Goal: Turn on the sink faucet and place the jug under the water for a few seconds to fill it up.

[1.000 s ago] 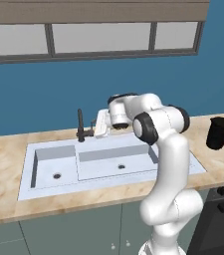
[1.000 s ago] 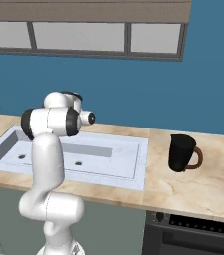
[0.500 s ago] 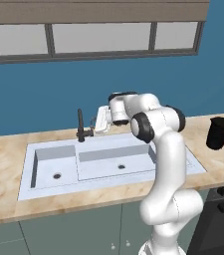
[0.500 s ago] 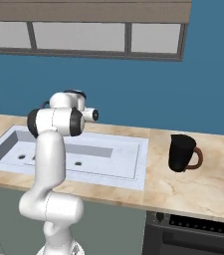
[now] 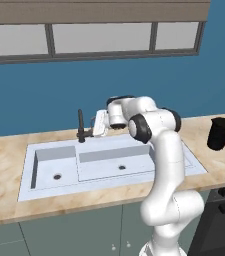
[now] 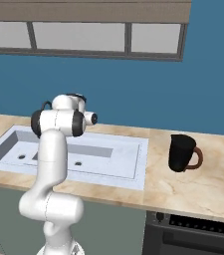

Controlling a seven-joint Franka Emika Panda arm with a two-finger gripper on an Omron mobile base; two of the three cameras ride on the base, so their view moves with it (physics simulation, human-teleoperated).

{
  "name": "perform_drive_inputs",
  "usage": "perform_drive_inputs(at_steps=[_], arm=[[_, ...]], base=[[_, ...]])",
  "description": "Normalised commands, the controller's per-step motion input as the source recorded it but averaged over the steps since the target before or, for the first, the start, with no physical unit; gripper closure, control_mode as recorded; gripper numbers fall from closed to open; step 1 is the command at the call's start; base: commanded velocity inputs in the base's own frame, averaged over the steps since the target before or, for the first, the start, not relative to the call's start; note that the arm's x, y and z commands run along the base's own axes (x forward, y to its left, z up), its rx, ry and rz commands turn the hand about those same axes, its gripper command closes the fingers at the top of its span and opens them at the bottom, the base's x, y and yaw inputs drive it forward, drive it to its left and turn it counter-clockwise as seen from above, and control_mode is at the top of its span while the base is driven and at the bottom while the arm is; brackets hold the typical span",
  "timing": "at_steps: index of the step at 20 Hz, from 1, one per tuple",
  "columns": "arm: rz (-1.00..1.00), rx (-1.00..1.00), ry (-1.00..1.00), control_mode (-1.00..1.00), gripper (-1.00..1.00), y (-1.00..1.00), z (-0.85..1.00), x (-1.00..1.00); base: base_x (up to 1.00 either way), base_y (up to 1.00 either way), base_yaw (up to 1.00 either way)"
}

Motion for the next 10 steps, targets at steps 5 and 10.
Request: perform_drive_inputs(at_steps=[5,10], arm=[[0.0,0.01,0.09,-1.0,-1.0,0.35,-0.55,0.36],[0.0,0.02,0.09,-1.0,-1.0,0.34,-0.39,0.25]], base=[[0.0,0.0,0.0],[0.0,0.0,0.0]])
